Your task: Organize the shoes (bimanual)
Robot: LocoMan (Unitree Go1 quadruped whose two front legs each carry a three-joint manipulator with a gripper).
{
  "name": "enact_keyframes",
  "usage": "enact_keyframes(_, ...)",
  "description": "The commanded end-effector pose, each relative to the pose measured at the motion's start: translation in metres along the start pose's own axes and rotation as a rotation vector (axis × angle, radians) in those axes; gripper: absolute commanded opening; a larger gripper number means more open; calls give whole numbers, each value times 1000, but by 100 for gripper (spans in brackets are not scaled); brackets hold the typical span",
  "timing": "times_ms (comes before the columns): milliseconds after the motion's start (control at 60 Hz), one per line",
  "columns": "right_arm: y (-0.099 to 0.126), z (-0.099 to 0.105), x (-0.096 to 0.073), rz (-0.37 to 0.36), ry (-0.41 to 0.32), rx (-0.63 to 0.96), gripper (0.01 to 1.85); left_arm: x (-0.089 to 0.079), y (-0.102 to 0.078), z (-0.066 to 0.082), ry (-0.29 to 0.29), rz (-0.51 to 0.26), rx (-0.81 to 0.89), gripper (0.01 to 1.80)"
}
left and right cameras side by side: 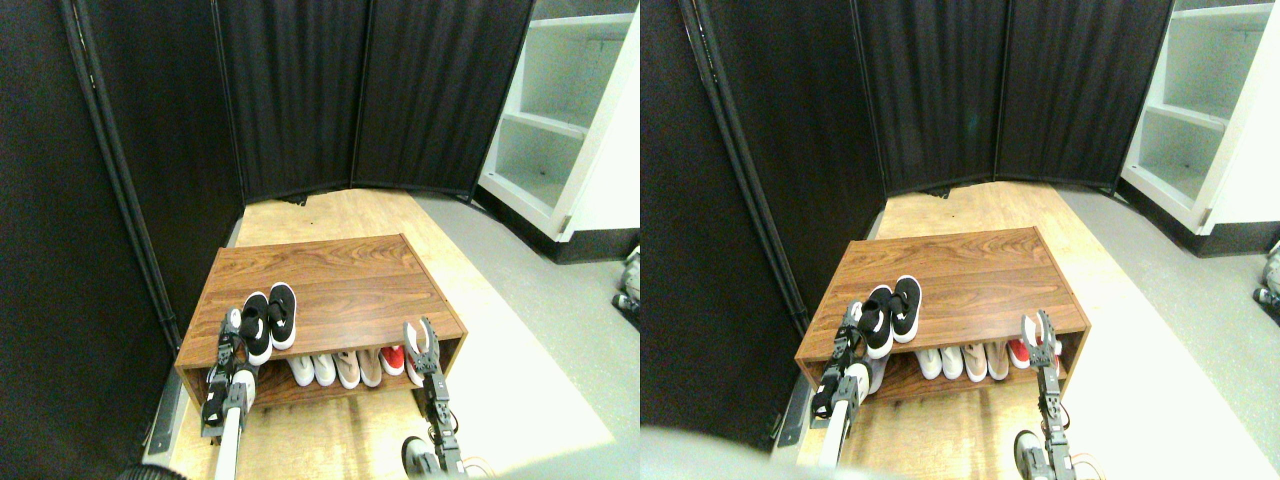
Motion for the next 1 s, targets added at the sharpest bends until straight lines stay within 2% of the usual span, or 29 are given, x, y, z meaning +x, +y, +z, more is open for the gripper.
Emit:
enact_keyframes(17,10,4,1,45,-17,9,21,1,-5,-6,28,-19,12,1)
enact_keyframes(167,10,5,0,41,-10,-4,24,3,-2,-1,16,-19,25,1)
enact_keyframes(283,8,6,0,51,-9,4,24,1,1,12,-33,-29,57,1)
enact_keyframes(300,8,6,0,50,-6,-12,24,0,3,19,-45,-69,66,1)
enact_keyframes(350,8,6,0,49,-5,-16,25,-1,4,20,-47,-71,55,1)
enact_keyframes(383,8,6,0,45,-6,-22,26,-7,4,34,-73,-116,95,1)
enact_keyframes(417,8,6,0,43,-6,-24,27,-9,4,36,-77,-127,100,1)
enact_keyframes(450,7,6,0,39,-6,-20,26,-15,2,46,-81,-182,119,1)
enact_keyframes(500,7,5,0,42,-9,-15,25,-25,1,57,-67,-220,118,1)
enact_keyframes(533,7,4,1,38,-9,-12,23,-33,0,64,-74,-235,84,1)
enact_keyframes(633,7,3,2,29,-3,1,24,-48,1,72,-97,-239,27,1)
enact_keyframes(767,7,0,5,38,8,14,22,-67,10,67,-111,-273,-17,1)
enact_keyframes(833,6,-1,6,39,10,10,23,-77,12,62,-117,-270,-105,1)
enact_keyframes(883,7,-3,8,42,10,2,23,-88,12,54,-130,-224,-213,1)
enact_keyframes(900,7,-3,8,41,10,3,23,-91,12,51,-139,-224,-216,1)
enact_keyframes(933,8,-4,9,42,11,5,22,-97,11,46,-121,-212,-252,1)
enact_keyframes(1000,8,-6,11,36,16,0,21,-107,9,37,-140,-183,-305,1)
